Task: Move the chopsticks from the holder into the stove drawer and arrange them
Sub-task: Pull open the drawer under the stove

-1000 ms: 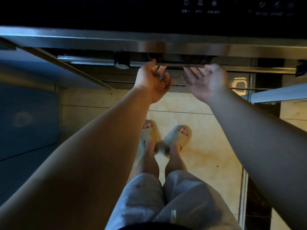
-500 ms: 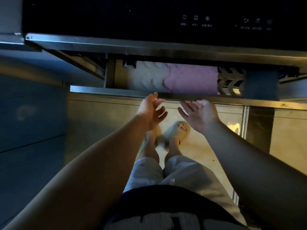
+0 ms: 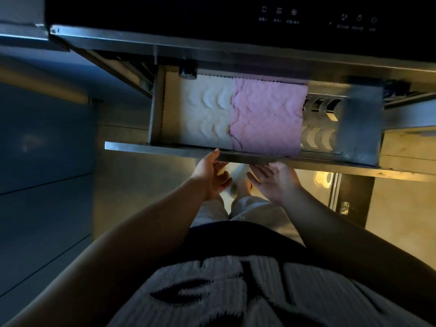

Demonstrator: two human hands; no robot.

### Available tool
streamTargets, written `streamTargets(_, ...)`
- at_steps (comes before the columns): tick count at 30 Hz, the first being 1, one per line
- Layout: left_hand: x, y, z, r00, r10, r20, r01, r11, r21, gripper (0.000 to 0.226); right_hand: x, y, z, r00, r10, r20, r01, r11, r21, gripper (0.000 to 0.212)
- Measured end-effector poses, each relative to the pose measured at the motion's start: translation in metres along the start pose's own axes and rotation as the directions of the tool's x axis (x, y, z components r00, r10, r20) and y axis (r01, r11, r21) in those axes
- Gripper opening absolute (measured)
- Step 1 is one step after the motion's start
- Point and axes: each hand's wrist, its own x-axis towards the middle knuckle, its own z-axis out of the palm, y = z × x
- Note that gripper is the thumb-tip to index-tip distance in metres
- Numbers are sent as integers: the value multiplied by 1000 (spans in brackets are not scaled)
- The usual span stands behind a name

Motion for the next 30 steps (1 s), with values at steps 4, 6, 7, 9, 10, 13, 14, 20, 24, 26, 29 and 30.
streamTargets(4, 0, -10, -10, 1000, -31, -4, 31, 999, -21, 29, -2, 7, -9, 999, 42, -28, -42, 999, 0, 34)
streamTargets(6, 0, -15, -14, 999, -40, -4, 40, 999, -12, 28, -5, 12, -12, 998, 55, -36, -55, 998, 5, 34)
streamTargets(7, -2, -17, -17, 999, -45, -3, 45, 999, -7, 28, -7, 15, -14, 997, 62, -37, -62, 998, 9, 34)
streamTargets(9, -3, -20, -21, 998, -58, 5, 58, 998, 8, 28, -10, 18, -15, 997, 68, -43, -68, 998, 12, 36)
streamTargets(10, -4, -21, -22, 998, -61, 9, 60, 998, 8, 28, -11, 19, -15, 997, 67, -49, -66, 998, 8, 37)
streamTargets(13, -6, -19, -22, 998, -54, 30, 54, 998, -11, 29, -14, 17, -15, 994, 86, -70, -88, 996, -24, 38)
streamTargets(14, -7, -19, -22, 998, -51, 28, 51, 999, 5, 30, -16, 14, -14, 991, 107, -84, -113, 991, -67, 39)
streamTargets(20, -37, -30, -31, 992, 112, -59, -72, 886, 459, 33, -44, -6, 6, 977, 211, 18, -150, 749, -646, 40)
streamTargets(24, -57, -37, -52, 864, 501, -55, -325, 637, 699, 26, -69, -13, 33, 974, 166, 155, 50, 512, -858, 38)
streamTargets(26, -76, -46, -65, 804, 590, -74, -349, 569, 745, 30, -87, -7, 49, 961, 103, 256, 217, 290, -932, 35)
streamTargets(29, -104, -60, -83, 742, 663, -100, -319, 480, 817, 30, -108, 10, 68, 881, 64, 469, 473, -104, -875, 29)
streamTargets(30, -114, -65, -89, 720, 685, -116, -319, 474, 821, 30, -113, 17, 73, 836, 90, 541, 546, -241, -803, 29)
